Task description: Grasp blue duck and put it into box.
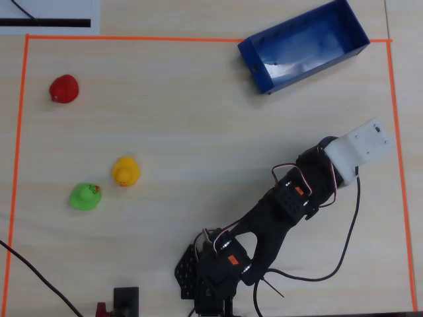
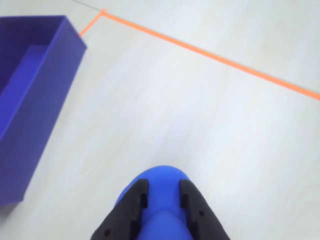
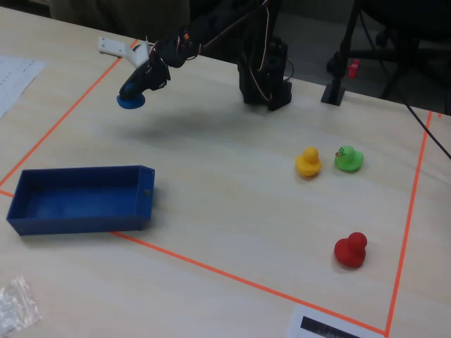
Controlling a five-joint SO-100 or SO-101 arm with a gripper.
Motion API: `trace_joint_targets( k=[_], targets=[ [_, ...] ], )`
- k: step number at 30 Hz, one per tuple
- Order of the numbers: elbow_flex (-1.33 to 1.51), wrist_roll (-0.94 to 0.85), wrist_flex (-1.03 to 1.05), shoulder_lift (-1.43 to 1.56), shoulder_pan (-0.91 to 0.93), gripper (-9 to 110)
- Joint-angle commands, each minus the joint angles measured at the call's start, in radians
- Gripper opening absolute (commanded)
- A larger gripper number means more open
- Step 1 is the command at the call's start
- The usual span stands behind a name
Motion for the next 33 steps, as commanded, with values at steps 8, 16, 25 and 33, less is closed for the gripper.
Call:
trace_joint_targets(
  k=[8, 16, 25, 33],
  targets=[
    [-0.259, 0.163, 0.179, 0.133, -0.227, 0],
    [-0.551, 0.307, 0.156, -0.109, -0.495, 0],
    [-0.919, 0.256, -0.032, -0.606, -0.529, 0],
    [-1.331, 0.109, -0.075, -0.986, -0.446, 0]
  ],
)
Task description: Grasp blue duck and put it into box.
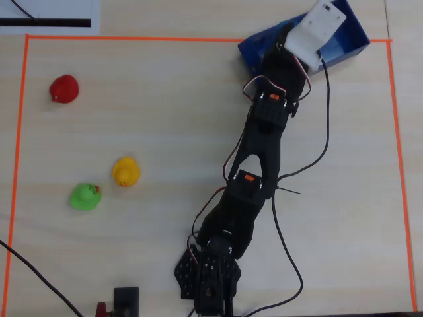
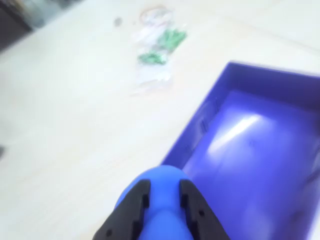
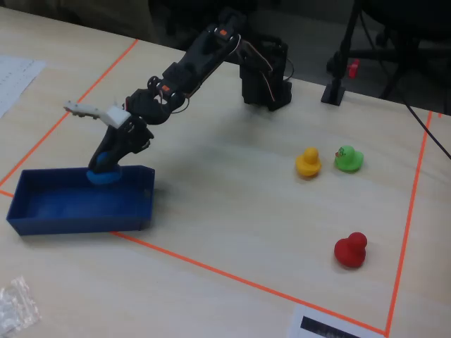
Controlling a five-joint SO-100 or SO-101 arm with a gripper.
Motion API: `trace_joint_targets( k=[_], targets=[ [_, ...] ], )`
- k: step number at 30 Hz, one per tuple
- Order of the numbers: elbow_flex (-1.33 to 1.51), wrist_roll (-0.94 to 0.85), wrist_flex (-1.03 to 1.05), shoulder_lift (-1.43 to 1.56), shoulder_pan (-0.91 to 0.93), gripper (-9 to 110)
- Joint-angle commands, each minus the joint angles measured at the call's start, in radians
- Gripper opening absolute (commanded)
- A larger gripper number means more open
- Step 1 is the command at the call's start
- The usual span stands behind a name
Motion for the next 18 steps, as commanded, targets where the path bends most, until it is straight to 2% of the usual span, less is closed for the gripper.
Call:
trace_joint_targets(
  k=[1, 4, 7, 10, 13, 18],
  targets=[
    [-0.212, -0.106, -0.103, -0.13, 0.043, 0],
    [-0.232, -0.19, -0.175, -0.212, 0.06, 3],
    [-0.216, -0.175, -0.156, -0.213, 0.069, 19],
    [-0.202, -0.156, -0.018, -0.15, 0.071, 30],
    [-0.138, -0.115, 0.061, -0.025, 0.063, 34],
    [0.075, -0.011, 0.199, 0.304, 0.025, 28]
  ],
)
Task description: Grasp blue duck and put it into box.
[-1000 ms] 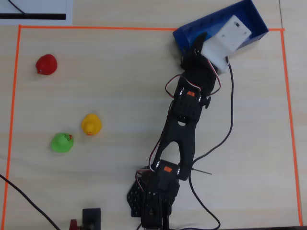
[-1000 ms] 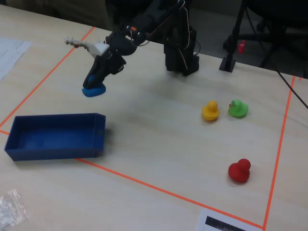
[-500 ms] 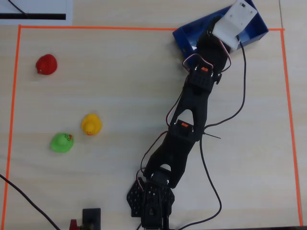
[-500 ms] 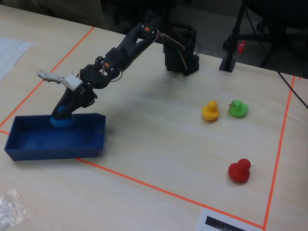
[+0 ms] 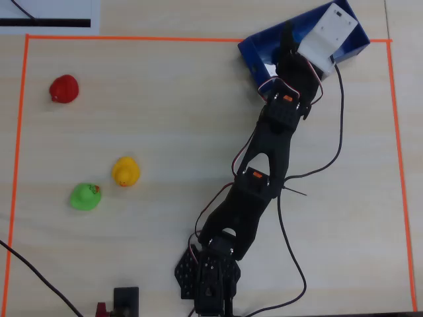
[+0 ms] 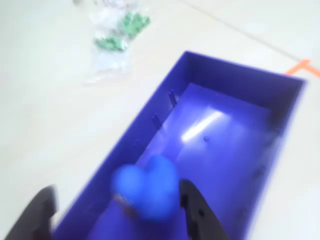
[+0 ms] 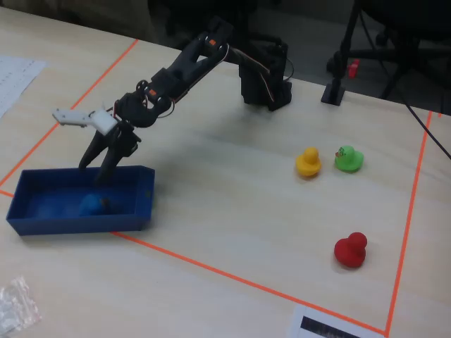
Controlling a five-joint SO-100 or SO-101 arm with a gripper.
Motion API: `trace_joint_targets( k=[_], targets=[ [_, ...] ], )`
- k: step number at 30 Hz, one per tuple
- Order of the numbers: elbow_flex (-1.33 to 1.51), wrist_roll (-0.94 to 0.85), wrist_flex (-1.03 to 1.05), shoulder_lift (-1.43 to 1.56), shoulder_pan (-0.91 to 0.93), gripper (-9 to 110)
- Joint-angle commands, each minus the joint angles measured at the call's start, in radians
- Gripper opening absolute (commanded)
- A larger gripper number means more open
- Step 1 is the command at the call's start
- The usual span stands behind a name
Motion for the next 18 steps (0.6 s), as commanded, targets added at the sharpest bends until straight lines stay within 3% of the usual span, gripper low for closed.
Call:
trace_joint_targets(
  k=[1, 4, 11, 18],
  targets=[
    [0.16, 0.089, 0.124, 0.391, -0.041, 22],
    [0.468, 0.104, 0.158, 0.696, -0.092, 0],
    [1.212, 0.018, 0.364, 1.448, -0.265, 0],
    [1.692, -0.064, 0.571, 1.988, -0.318, 0]
  ],
)
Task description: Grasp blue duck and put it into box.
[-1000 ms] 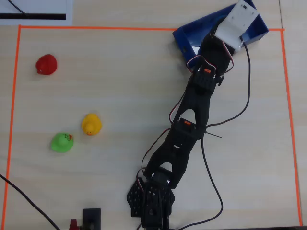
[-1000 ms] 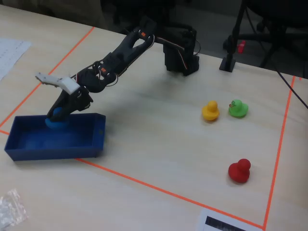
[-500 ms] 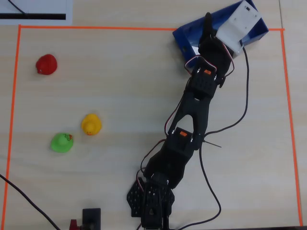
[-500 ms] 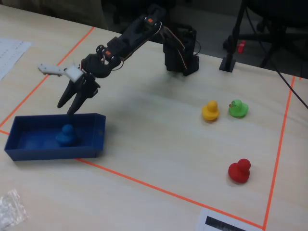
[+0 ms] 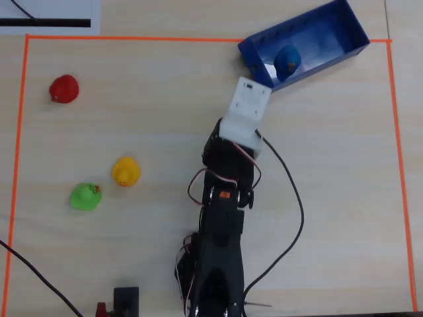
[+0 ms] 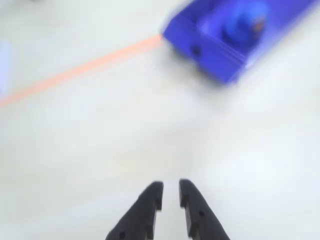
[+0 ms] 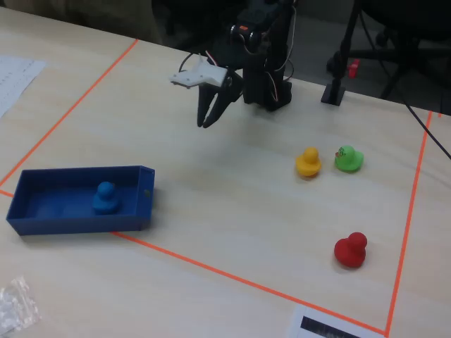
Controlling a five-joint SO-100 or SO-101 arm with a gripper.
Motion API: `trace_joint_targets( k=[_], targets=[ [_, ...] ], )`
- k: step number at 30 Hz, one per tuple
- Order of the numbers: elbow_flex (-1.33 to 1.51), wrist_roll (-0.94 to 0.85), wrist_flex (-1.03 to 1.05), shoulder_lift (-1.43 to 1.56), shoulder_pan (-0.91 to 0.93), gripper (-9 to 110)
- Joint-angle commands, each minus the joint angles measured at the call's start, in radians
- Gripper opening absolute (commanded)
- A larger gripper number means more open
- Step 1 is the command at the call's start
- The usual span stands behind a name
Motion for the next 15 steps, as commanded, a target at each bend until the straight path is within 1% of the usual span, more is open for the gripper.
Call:
trace_joint_targets(
  k=[1, 6, 8, 10, 15],
  targets=[
    [0.298, -0.028, 0.135, 0.397, -0.028, 0],
    [0.46, -0.028, 0.304, 0.577, -0.078, 0],
    [0.468, -0.02, 0.446, 0.649, -0.112, 0],
    [0.468, -0.021, 0.522, 0.649, -0.14, 0],
    [0.469, -0.104, 0.73, 0.65, -0.167, 0]
  ],
)
